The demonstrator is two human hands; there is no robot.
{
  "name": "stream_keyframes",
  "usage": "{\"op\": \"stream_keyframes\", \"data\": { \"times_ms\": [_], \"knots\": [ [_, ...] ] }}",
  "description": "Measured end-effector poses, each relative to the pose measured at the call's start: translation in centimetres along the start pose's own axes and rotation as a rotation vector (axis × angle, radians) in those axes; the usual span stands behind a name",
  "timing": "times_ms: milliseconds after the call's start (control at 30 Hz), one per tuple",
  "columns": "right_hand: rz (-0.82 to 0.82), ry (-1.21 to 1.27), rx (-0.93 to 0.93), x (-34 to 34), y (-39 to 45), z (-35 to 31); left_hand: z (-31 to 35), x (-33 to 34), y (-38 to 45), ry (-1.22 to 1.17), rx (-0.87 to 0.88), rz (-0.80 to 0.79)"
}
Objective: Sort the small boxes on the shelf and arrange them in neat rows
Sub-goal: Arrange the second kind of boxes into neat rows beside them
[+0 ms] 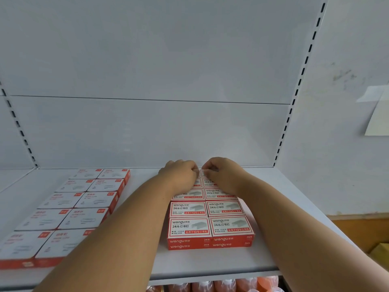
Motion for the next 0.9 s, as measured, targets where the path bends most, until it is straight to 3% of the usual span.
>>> {"op": "stream_keyframes", "data": {
  "times_ms": [367, 533, 733, 900],
  "knots": [
    [-0.02, 0.031, 0.015, 0.0, 0.0, 0.0, -0.2, 0.2, 0.2, -0.012, -0.004, -0.019],
    [-0.061, 0.185, 0.067, -0.8, -0.7, 0.4, 0.0, -0.4, -0.3, -0.08, -0.007, -0.029],
    [-0.057, 0.046, 0.062, -0.6, -1.3, 0.4, 0.1, -0.5, -0.7, -0.102, -0.026, -0.011],
    [-0.021, 0.068, 0.063, -0.6, -1.4, 0.5, -0.2, -0.4, -0.4, -0.115, -0.039, 0.008]
  ]
}}
Point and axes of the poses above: each hand's wrist, its own y-axis towards the middle knuckle, its own x-axis out of the palm, z = x × y, the point moved 9 cm from there along y, towards the middle knuckle, and after that the axes turned 7 degrees about x, right-handed, at the moved point
